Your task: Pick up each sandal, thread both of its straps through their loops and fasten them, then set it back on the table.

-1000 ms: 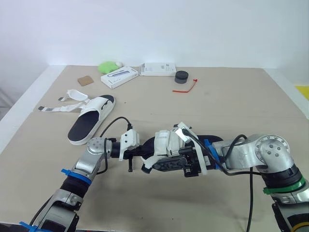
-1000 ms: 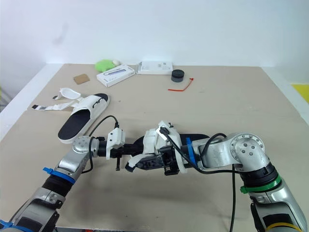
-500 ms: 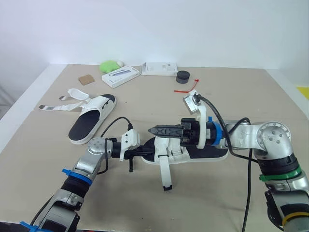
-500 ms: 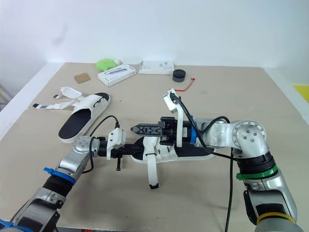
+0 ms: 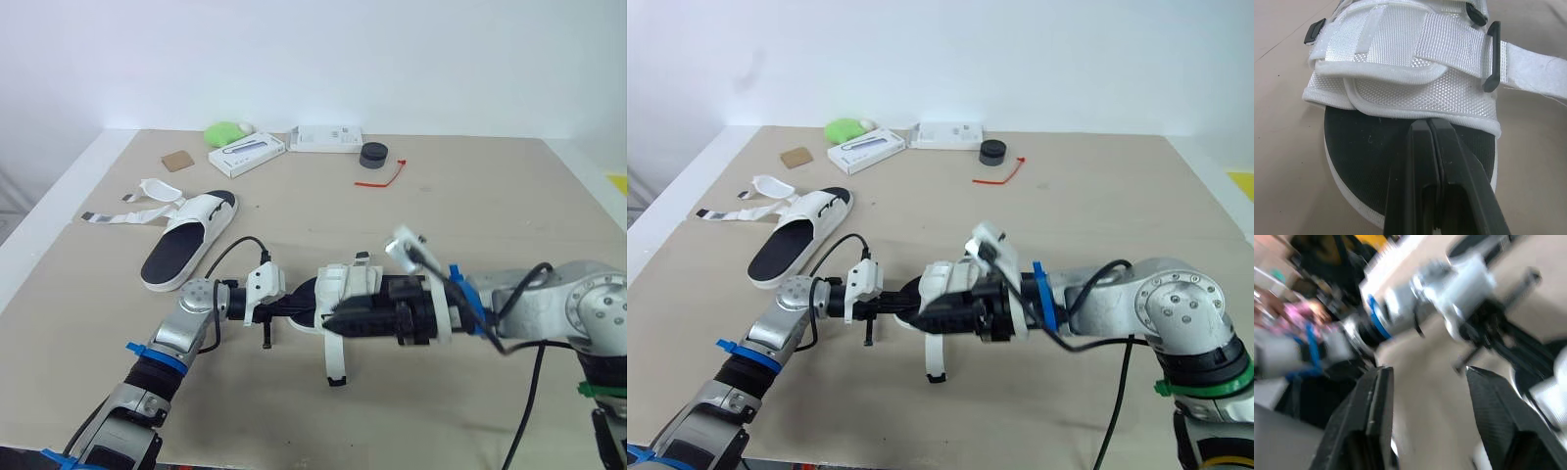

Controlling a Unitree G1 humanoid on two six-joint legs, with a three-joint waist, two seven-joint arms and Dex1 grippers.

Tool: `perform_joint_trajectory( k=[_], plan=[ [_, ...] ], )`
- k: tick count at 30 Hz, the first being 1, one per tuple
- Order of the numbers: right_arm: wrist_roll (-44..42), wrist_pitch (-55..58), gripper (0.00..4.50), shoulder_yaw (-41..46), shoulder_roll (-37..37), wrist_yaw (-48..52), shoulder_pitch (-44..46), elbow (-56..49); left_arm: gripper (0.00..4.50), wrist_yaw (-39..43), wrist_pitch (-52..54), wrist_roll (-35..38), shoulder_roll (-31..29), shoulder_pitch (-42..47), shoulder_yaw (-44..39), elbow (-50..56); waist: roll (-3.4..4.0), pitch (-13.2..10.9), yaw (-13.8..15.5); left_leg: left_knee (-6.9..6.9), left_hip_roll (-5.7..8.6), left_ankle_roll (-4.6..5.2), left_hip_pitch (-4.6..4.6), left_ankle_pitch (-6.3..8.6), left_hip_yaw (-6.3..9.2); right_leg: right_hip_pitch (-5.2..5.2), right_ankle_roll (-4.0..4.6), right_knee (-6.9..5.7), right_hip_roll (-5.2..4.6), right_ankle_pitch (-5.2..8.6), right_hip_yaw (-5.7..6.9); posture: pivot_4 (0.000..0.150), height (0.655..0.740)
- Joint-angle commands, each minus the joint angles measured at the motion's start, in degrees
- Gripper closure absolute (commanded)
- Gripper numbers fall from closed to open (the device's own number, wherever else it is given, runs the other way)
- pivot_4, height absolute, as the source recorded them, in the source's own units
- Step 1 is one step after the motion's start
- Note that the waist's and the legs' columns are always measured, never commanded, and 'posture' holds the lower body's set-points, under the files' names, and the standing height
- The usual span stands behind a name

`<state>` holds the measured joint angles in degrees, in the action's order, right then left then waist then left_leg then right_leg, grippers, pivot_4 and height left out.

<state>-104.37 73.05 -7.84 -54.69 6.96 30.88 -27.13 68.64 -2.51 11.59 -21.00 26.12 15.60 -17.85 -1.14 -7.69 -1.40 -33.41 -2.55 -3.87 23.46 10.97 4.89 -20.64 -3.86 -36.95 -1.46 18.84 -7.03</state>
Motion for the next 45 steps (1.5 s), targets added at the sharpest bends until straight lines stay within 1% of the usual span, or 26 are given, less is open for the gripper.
perform_joint_trajectory(
  k=[1,5,15,18,20,23,24,25,26,27,29,34,37,38,40,41,43,45],
  plan=[
    [2.24,2.65,2.04,-3.69,-1.34,0.89,-1.57,1.3,4.5,-0.41,4.02,-7.27,-1.49,-5.46,6.48,-8.13,-0.02,-0.01,0.0,0.01,-0.01,0.0,0.0,0.0,0.0,0.0,0.01,0.0,0.0,0.0,0.0,0.15,0.74],
    [4.37,3.04,2.04,-4.22,-1.63,2.34,-2.08,3.56,4.5,-0.43,4.25,-7.17,-1.85,-5.85,6.38,-7.69,-0.02,-0.02,0.01,-0.01,0.01,-0.01,0.0,0.0,-0.07,-0.03,0.0,0.0,-0.01,-0.01,-0.01,0.15,0.74],
    [9.81,4.49,2.04,-6.49,2.86,3.38,-0.66,7.16,4.5,-0.85,4.61,-7.03,-2.12,-6.37,6.17,-7.08,-0.04,-0.02,0.0,-0.01,0.01,-0.01,-0.03,0.01,-0.06,0.01,0.0,0.0,0.03,-0.01,0.0,0.15,0.74],
    [8.97,4.91,2.04,-7.33,6.59,2.5,1.38,9.5,4.5,-0.98,4.61,-7.03,-2.06,-6.31,6.2,-7.19,-0.03,-0.02,-0.04,-0.01,0.0,-0.01,-0.06,0.01,-0.05,0.02,0.0,0.0,0.06,-0.01,0.0,0.15,0.74],
    [6.8,4.74,2.04,-7.7,8.63,1.52,2.95,10.44,4.5,-0.99,4.73,-6.93,-2.14,-6.42,6.19,-6.9,0.0,-0.02,-0.02,-0.01,0.0,-0.01,-0.08,0.0,-0.04,0.03,0.0,-0.01,0.08,-0.03,0.0,0.15,0.74],
    [6.23,5.23,2.04,-8.22,10.11,0.85,3.83,10.56,4.5,-1.11,4.84,-6.87,-2.08,-6.39,6.13,-6.79,0.0,-0.02,-0.04,-0.01,0.0,-0.01,-0.08,0.01,-0.06,0.06,0.0,0.0,0.08,-0.03,-0.01,0.15,0.74],
    [6.06,5.34,2.27,-8.33,10.41,0.63,3.86,10.59,4.5,-1.18,4.87,-6.87,-2.06,-6.38,6.12,-6.76,0.0,-0.01,-0.04,-0.01,0.0,-0.01,-0.08,0.01,-0.04,0.07,0.0,0.0,0.08,-0.03,0.0,0.15,0.74],
    [5.88,5.42,2.59,-8.33,10.57,0.4,3.88,10.62,4.5,-1.27,4.86,-6.88,-2.04,-6.35,6.08,-6.77,0.02,0.0,-0.03,-0.01,0.0,-0.01,-0.08,0.01,-0.02,0.07,0.0,0.0,0.09,-0.03,0.01,0.15,0.74],
    [5.65,5.43,3.08,-8.17,10.69,0.38,3.88,10.56,4.5,-1.39,4.88,-6.86,-2.01,-6.32,6.01,-6.78,0.03,0.0,-0.03,-0.01,0.0,-0.01,-0.08,0.01,-0.01,0.08,0.0,0.0,0.1,-0.03,0.01,0.15,0.74],
    [5.44,5.35,3.4,-7.92,10.74,0.33,3.87,10.48,4.5,-1.5,4.92,-6.81,-1.98,-6.32,5.91,-6.78,0.03,0.0,-0.03,-0.01,0.0,-0.01,-0.08,0.01,-0.01,0.08,0.0,-0.01,0.09,-0.03,0.0,0.15,0.74],
    [4.68,5.29,4.42,-7.44,10.46,0.52,3.94,10.32,4.5,-1.61,4.94,-6.78,-1.96,-6.39,5.86,-6.76,0.03,0.01,-0.03,-0.01,0.0,-0.01,-0.09,0.01,-0.01,0.1,0.0,-0.01,0.09,-0.03,0.0,0.15,0.74],
    [3.47,5.36,4.47,-6.81,9.4,2.37,4.58,9.02,4.5,-1.84,4.69,-6.81,-1.8,-6.5,5.86,-6.99,0.04,0.01,-0.03,-0.02,0.0,-0.01,-0.1,0.01,-0.01,0.12,0.0,-0.01,0.1,-0.03,0.01,0.15,0.74],
    [1.39,3.86,4.47,-5.22,9.51,3.85,6.25,8.7,4.5,-2.04,4.58,-6.86,-1.51,-6.31,5.89,-7.27,0.05,0.0,-0.03,-0.02,0.0,-0.01,-0.1,0.0,-0.01,0.12,0.0,-0.01,0.1,-0.03,0.01,0.15,0.74],
    [-0.64,2.9,4.47,-4.62,9.61,4.07,7.07,9.27,4.5,-2.08,4.55,-6.86,-1.41,-6.24,5.9,-7.36,0.06,0.0,-0.04,-0.02,0.0,-0.01,-0.1,0.0,-0.01,0.11,-0.01,-0.01,0.1,-0.04,0.0,0.15,0.74],
    [-4.72,-0.24,4.47,-2.47,10.48,4.34,9.51,10.91,4.5,-2.16,4.45,-6.87,-1.3,-6.15,5.89,-7.5,0.08,-0.02,-0.03,-0.02,0.0,-0.01,-0.1,0.0,-0.01,0.11,-0.01,-0.01,0.1,-0.04,0.01,0.15,0.74],
    [-5.47,-1.72,4.47,-1.51,11.27,3.92,11.31,12.58,4.5,-2.18,4.4,-6.88,-1.25,-6.11,5.89,-7.59,0.08,-0.03,-0.03,-0.03,0.0,-0.01,-0.1,0.0,0.0,0.13,-0.01,-0.01,0.1,-0.04,0.02,0.15,0.74],
    [-5.9,-3.09,4.47,-1.74,12.42,0.93,13.9,16.81,4.5,-2.16,4.38,-6.87,-1.22,-6.06,5.9,-7.66,0.07,-0.1,-0.03,-0.03,0.01,-0.01,-0.09,0.0,-0.01,0.12,-0.01,0.0,0.09,-0.04,0.01,0.15,0.74],
    [-4.04,-3.37,4.47,-2.46,13.85,-2.61,15.38,20.6,4.5,-2.19,4.27,-6.9,-1.19,-6.0,5.91,-7.81,0.04,-0.13,-0.02,-0.04,0.01,-0.01,-0.09,0.0,0.0,0.13,-0.01,-0.01,0.09,-0.05,0.01,0.15,0.74]
  ],
)
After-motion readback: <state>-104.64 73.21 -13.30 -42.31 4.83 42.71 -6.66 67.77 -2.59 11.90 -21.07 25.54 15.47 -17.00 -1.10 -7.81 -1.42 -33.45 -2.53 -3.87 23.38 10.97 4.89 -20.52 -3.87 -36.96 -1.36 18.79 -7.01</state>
